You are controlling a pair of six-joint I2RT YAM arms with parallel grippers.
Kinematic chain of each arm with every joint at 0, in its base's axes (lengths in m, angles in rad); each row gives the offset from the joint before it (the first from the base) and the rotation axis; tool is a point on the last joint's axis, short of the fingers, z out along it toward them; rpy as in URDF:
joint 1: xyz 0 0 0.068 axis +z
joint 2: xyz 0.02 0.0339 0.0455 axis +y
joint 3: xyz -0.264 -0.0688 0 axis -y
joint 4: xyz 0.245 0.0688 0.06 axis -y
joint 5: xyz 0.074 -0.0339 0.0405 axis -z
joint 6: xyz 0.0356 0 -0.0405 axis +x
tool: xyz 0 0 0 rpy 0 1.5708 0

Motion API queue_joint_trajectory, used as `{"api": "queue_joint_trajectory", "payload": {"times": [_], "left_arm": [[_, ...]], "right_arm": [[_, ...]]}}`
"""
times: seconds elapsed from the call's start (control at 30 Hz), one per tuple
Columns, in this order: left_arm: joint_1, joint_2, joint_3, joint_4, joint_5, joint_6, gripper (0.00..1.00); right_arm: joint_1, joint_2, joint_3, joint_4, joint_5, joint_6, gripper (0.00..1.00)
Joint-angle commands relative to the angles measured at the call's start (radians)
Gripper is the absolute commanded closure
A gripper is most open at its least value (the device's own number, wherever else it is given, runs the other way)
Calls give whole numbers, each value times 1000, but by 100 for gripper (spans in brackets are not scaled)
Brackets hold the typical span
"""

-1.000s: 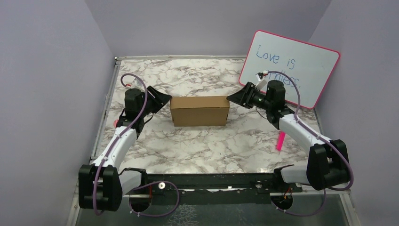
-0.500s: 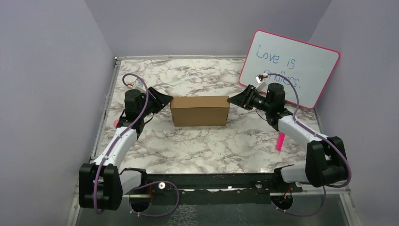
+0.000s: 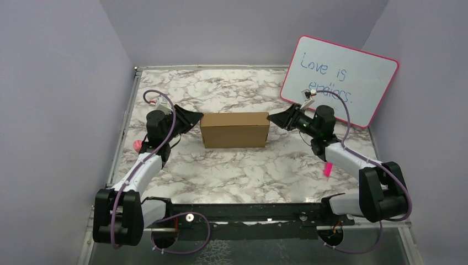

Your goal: Fold the paper box

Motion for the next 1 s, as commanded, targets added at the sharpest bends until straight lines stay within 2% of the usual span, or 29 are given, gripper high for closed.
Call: {"api": "queue_joint_trajectory", "payload": {"times": [0.0, 0.1, 0.3, 0.5, 0.67, 0.73, 0.97], "left_arm": [[3, 94, -69, -268, -55, 61, 71], [2, 96, -23, -313, -69, 117, 66], [2, 35, 124, -395, -93, 272, 48], [3, 40, 305, -438, -33, 441, 32], [2, 80, 454, -483, 60, 597, 16], [-12, 88, 495, -498, 99, 655, 2], [-243, 119, 635, -628, 95, 992, 1]], "right_arm": [[-5, 48, -97, -375, 204, -211, 73], [-5, 6, -73, -420, 232, -239, 73], [-5, -71, 29, -419, 116, -201, 65], [-4, -123, 181, -461, 79, -199, 41], [-5, -200, 234, -480, 80, -250, 20], [-5, -241, 234, -492, 109, -271, 17], [-5, -385, 196, -506, 176, -339, 13]]}}
